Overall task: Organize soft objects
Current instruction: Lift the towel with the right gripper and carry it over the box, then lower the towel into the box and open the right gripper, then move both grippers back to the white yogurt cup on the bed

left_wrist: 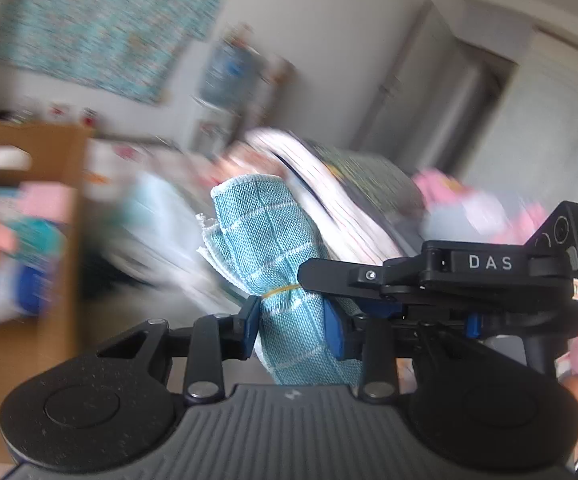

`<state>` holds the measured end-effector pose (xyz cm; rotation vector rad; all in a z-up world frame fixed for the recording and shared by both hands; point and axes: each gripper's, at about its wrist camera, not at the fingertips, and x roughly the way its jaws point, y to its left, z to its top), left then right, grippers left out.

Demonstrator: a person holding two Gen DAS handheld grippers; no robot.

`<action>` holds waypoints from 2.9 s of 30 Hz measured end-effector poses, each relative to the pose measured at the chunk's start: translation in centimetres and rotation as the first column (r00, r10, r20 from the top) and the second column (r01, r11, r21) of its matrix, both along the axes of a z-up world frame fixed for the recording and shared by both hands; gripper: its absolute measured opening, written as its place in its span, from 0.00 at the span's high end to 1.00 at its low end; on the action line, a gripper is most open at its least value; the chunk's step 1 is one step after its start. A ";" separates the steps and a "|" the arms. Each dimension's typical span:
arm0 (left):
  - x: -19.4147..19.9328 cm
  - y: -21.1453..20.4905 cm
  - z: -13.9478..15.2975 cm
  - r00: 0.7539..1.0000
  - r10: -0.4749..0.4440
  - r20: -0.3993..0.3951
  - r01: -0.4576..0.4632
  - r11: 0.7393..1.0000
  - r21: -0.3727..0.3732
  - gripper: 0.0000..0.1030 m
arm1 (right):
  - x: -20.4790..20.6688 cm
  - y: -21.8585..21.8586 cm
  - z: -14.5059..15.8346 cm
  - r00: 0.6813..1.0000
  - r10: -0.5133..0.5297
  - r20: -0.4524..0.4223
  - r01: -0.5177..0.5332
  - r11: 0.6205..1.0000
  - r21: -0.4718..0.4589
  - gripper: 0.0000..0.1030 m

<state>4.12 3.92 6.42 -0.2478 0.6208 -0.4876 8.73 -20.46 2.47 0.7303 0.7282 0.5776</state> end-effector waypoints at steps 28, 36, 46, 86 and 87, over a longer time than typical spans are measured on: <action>8.1 21.5 -0.2 0.842 0.527 -0.117 -0.451 0.805 0.386 0.56 | 18.6 36.2 -0.8 0.869 0.432 -0.242 -0.450 0.893 -0.020 0.67; 8.2 20.8 -1.0 0.868 0.480 -0.129 -0.382 0.810 0.444 0.56 | 18.0 33.7 0.9 0.883 0.427 -0.194 -0.438 0.899 -0.015 0.67; 11.6 19.7 -2.8 0.851 0.482 -0.209 -0.249 0.721 0.647 0.63 | 13.4 25.6 6.3 0.910 0.413 0.037 -0.409 0.909 -0.082 0.66; 4.0 15.0 4.5 0.920 0.392 0.017 -0.376 0.868 0.325 0.27 | 7.8 10.0 2.1 0.985 0.171 0.032 -0.173 0.984 0.036 0.46; 3.6 13.9 4.7 0.932 0.362 0.030 -0.354 0.885 0.303 0.27 | 7.4 9.5 2.0 0.987 0.157 0.029 -0.158 0.987 0.039 0.46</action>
